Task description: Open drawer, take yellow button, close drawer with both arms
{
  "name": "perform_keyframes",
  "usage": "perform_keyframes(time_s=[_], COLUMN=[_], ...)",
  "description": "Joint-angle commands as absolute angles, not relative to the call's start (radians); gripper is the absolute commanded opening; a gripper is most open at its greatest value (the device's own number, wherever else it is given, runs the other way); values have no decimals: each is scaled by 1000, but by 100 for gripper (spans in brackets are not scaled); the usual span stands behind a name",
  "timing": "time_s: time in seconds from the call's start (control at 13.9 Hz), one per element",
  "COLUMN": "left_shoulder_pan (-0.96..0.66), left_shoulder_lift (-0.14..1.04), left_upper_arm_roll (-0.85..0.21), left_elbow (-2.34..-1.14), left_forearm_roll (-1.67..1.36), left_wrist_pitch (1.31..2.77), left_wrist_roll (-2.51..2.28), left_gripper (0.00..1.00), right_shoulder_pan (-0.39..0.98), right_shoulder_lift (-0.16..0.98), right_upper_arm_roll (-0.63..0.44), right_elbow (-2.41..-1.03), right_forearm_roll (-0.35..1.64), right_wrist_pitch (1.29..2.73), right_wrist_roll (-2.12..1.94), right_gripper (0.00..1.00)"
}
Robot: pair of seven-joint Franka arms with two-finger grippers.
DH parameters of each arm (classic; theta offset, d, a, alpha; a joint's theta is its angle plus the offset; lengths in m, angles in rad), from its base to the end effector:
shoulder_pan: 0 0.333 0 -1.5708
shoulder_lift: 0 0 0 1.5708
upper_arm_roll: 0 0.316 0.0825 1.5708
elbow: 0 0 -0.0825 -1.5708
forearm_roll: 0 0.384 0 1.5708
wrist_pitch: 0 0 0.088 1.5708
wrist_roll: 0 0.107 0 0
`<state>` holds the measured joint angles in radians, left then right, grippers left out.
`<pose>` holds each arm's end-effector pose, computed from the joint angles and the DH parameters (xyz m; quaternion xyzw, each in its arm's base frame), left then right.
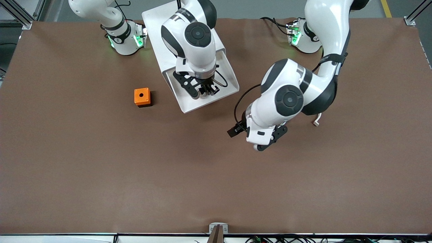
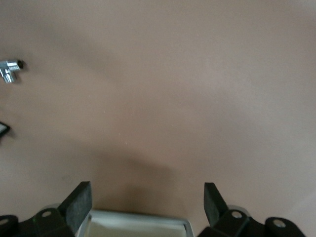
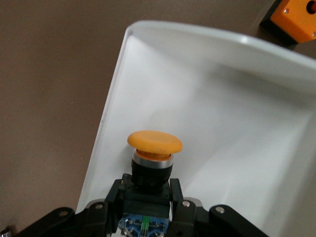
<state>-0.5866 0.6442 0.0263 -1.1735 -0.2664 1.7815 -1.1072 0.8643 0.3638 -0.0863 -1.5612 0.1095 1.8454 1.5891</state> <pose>0.6061 -0.4131 0.4149 0.9477 0.2945 -0.1020 0.0684 0.4576 0.4724 0.4304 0.9117 -0.4074 -0.0486 0.0222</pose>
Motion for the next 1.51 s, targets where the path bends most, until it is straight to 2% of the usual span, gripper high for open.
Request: perform_keyframes(time_s=[0.0, 0.36, 0.65, 0.79, 1.08, 1.29, 1.43], left_shoulder_pan=[-641, -683, -719, -741, -778, -801, -825], left_shoulder_lift=[646, 646, 647, 650, 666, 669, 670], left_upper_arm_roll=[40, 34, 35, 34, 34, 34, 35], left_elbow=[-1210, -1210, -1210, -1210, -1212, -1210, -1212], left_forearm_roll=[-166, -150, -149, -127, -127, -126, -121], left_wrist_pitch=[1809, 1810, 1810, 1810, 1810, 1815, 1819], left_wrist_roll=[-1173, -1210, -1213, -1213, -1210, -1209, -1207], left_gripper=[100, 100, 100, 100, 100, 100, 100], right_shoulder_pan=[755, 536, 335, 241, 67, -81, -133], right_shoulder_lift=[345, 313, 322, 322, 366, 475, 531], right_upper_arm_roll=[-78, -86, -87, -87, -87, -86, -86], right_elbow=[-1470, -1471, -1528, -1610, -1785, -1799, -1796], right_forearm_roll=[172, 155, 74, 74, 2, 3, 5], right_wrist_pitch=[1693, 1577, 1624, 1727, 2050, 2244, 2324], right_wrist_roll=[1414, 992, 648, 478, 197, -87, -197], right_gripper=[1, 1, 0, 0, 0, 0, 0])
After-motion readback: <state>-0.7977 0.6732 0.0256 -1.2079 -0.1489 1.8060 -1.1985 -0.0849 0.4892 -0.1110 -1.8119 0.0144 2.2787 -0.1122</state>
